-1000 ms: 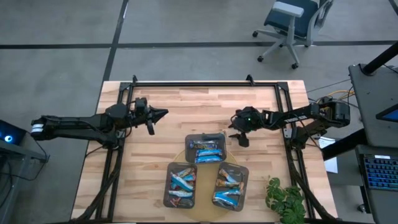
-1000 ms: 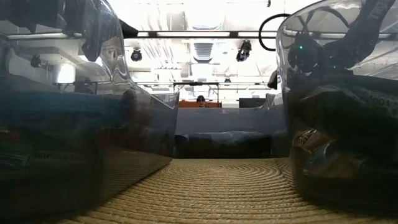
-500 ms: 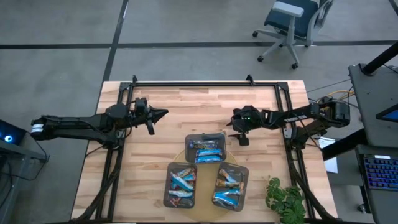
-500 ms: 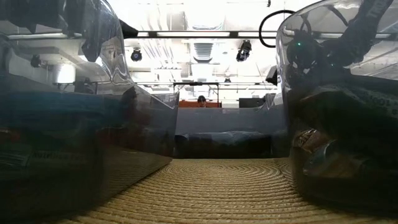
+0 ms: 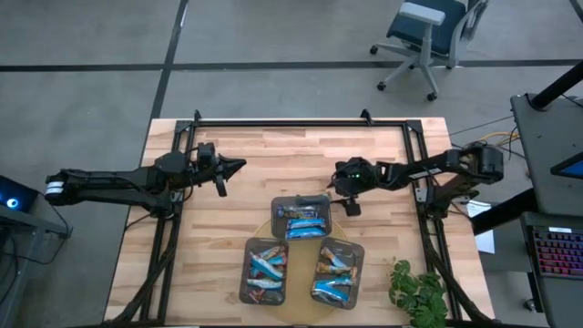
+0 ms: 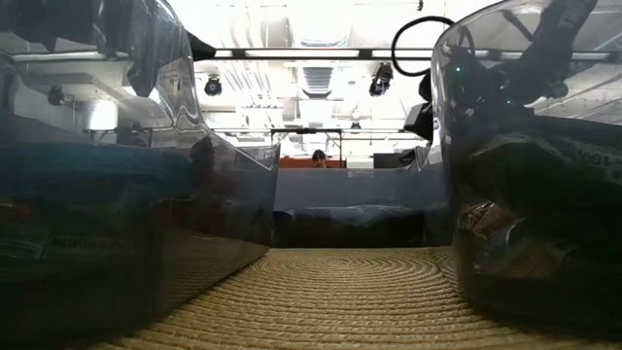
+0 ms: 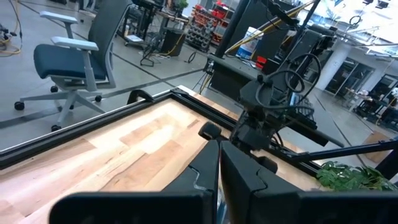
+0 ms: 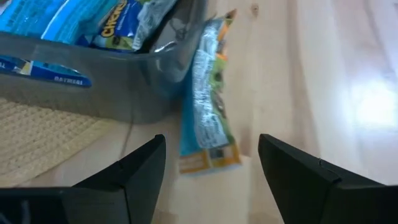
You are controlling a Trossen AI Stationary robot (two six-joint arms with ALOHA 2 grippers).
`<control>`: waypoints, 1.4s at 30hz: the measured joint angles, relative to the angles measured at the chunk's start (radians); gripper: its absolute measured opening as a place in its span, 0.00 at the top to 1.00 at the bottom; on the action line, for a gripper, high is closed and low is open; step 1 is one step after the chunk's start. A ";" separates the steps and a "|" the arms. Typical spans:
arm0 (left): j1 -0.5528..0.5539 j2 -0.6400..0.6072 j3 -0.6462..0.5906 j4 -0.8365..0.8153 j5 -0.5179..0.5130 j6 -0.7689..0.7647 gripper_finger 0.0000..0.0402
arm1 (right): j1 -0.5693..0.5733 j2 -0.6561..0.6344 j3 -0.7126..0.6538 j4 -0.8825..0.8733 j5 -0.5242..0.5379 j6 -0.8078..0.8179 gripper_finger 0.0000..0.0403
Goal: Pick and place Granola Bars by type
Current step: Put the yellow granola bar into the bottom right black bin
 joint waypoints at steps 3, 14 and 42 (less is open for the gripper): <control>0.000 0.000 0.000 0.000 -0.001 0.000 1.00 | 0.016 0.043 0.027 -0.012 0.001 0.000 0.39; 0.000 0.000 0.000 0.000 -0.002 -0.018 1.00 | 0.022 0.146 0.072 -0.023 0.002 0.032 0.39; 0.000 0.000 0.000 0.000 -0.006 -0.018 1.00 | 0.021 0.151 0.082 -0.057 0.014 0.029 0.85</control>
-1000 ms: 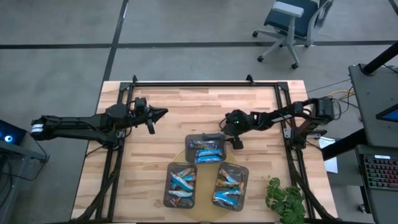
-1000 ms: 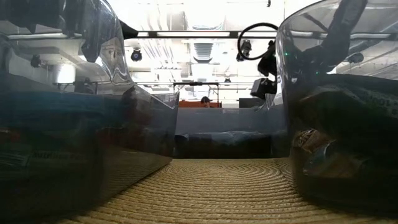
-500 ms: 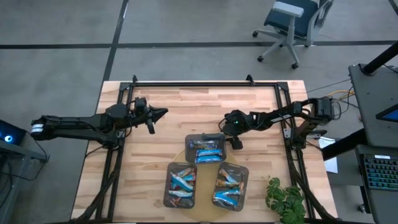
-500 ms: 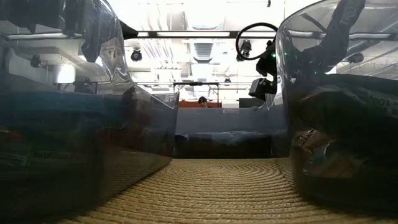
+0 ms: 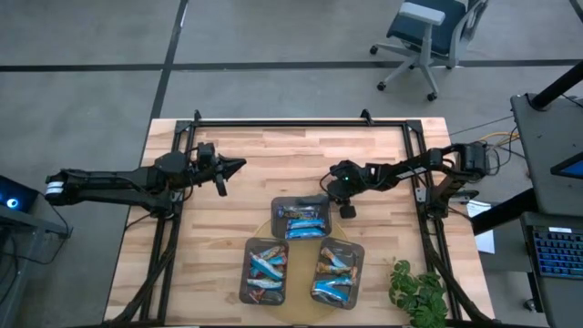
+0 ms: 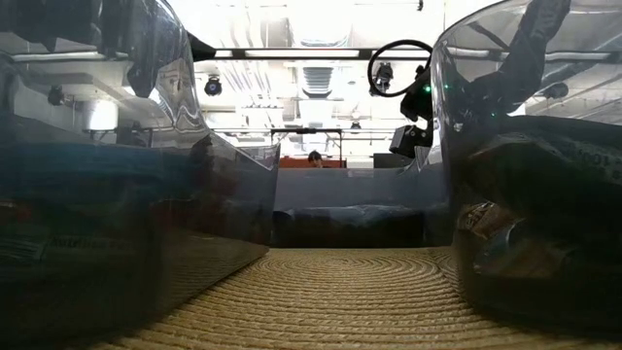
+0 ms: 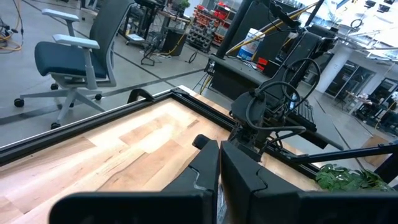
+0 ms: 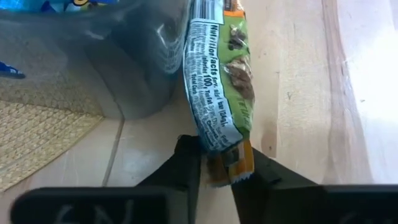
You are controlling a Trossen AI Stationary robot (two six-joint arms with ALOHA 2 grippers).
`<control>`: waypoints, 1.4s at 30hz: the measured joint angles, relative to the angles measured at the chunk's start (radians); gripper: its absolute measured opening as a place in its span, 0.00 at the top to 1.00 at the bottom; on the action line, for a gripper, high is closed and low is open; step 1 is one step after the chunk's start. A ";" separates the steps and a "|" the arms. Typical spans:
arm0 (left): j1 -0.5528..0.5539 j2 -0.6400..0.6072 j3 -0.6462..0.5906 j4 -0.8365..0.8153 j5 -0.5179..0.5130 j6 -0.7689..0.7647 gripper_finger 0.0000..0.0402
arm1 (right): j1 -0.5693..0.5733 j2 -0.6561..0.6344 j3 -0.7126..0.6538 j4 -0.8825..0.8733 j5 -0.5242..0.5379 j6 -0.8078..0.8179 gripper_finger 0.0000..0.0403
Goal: Pick and place Granola Bars by type
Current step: Put the yellow granola bar into the bottom right black bin
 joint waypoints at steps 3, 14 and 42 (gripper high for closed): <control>0.000 0.000 0.000 0.000 0.000 0.000 1.00 | 0.000 0.000 0.000 -0.001 0.001 0.000 0.91; 0.000 0.000 0.000 0.000 0.000 0.000 1.00 | 0.000 -0.001 0.000 -0.005 -0.001 0.000 0.96; 0.000 0.000 0.000 0.000 0.000 0.000 1.00 | -0.076 -0.170 -0.004 -0.150 0.103 0.023 0.96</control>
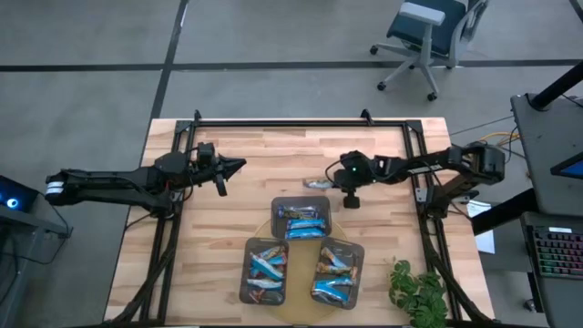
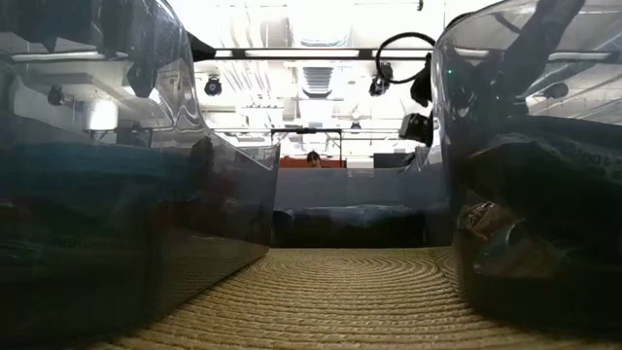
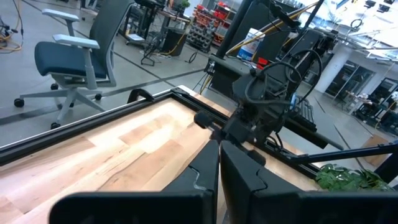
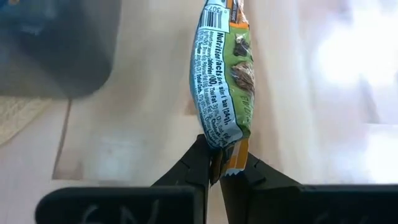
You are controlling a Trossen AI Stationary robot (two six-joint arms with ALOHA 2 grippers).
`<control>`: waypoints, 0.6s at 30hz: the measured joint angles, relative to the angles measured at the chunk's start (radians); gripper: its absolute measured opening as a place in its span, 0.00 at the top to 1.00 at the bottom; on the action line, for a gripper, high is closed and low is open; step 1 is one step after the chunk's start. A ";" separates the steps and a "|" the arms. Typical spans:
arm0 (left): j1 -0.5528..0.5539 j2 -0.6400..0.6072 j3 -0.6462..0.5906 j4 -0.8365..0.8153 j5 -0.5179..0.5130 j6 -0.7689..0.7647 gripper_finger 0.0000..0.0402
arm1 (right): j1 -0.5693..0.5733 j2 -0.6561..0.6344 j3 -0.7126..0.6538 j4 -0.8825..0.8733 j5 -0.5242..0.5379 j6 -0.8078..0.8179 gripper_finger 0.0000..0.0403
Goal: Pick and place Granola Bars by type
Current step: Put the yellow granola bar into the bottom right black bin
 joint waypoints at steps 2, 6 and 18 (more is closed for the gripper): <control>0.000 0.000 0.000 0.000 0.000 0.000 1.00 | -0.014 -0.025 0.000 0.000 0.001 0.001 0.96; 0.000 0.000 0.000 0.000 0.000 0.000 1.00 | -0.048 -0.090 0.000 -0.026 0.001 -0.002 0.96; 0.000 0.000 0.000 0.000 0.000 0.003 1.00 | -0.087 -0.395 0.000 -0.205 -0.008 -0.030 0.96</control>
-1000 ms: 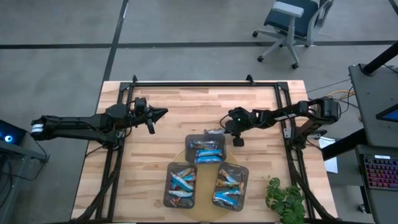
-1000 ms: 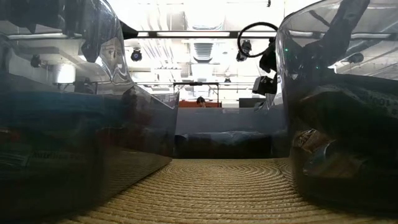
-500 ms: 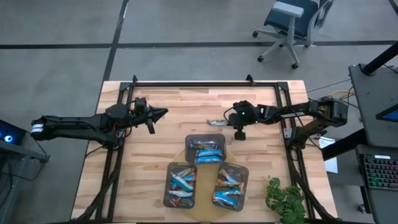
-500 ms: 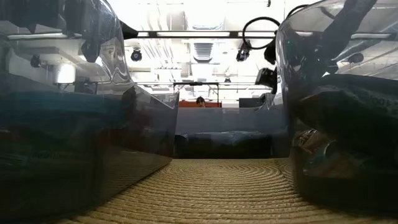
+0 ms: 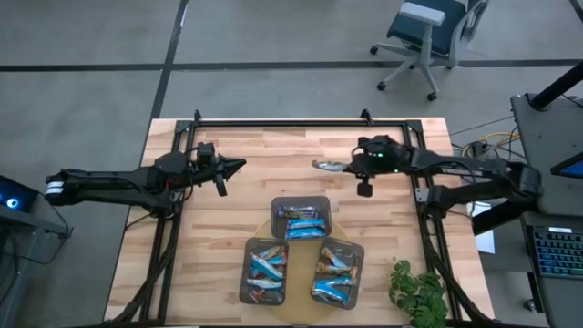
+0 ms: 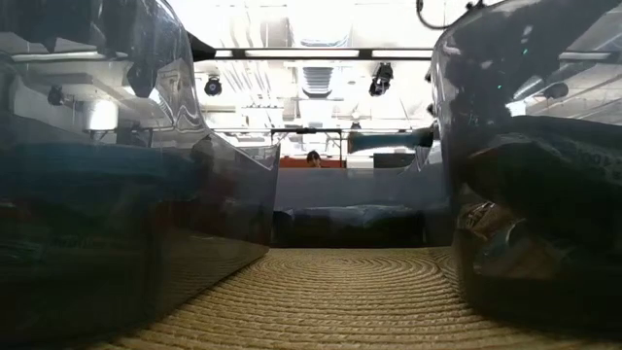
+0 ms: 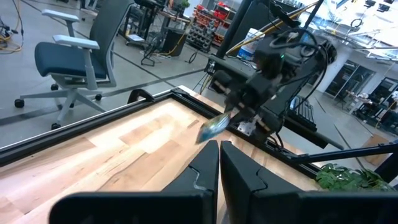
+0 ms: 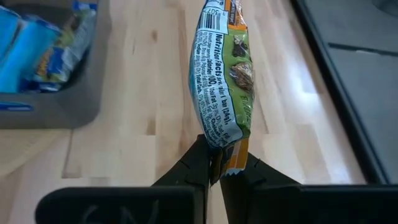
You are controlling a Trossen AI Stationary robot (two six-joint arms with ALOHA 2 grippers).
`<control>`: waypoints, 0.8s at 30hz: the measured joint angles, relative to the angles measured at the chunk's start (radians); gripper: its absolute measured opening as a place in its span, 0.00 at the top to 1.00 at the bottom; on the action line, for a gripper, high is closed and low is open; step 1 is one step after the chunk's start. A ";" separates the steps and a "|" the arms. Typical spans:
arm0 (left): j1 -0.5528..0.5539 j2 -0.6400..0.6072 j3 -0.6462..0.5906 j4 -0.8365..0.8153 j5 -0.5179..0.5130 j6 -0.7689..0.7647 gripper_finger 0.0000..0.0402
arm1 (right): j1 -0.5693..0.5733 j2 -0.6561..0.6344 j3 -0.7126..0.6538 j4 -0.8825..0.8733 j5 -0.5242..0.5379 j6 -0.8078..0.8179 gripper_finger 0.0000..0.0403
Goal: Pick and place Granola Bars by type
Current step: Put the yellow granola bar into the bottom right black bin
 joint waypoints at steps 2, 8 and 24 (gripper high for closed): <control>0.000 0.000 0.000 0.000 0.000 0.001 1.00 | 0.000 -0.055 0.003 -0.045 -0.002 0.000 0.96; 0.000 0.000 0.000 0.000 0.000 0.002 1.00 | 0.000 -0.185 0.053 -0.210 -0.040 0.024 0.96; 0.000 0.000 0.000 0.000 0.000 0.021 1.00 | 0.098 -0.257 0.215 -0.418 -0.604 0.064 0.96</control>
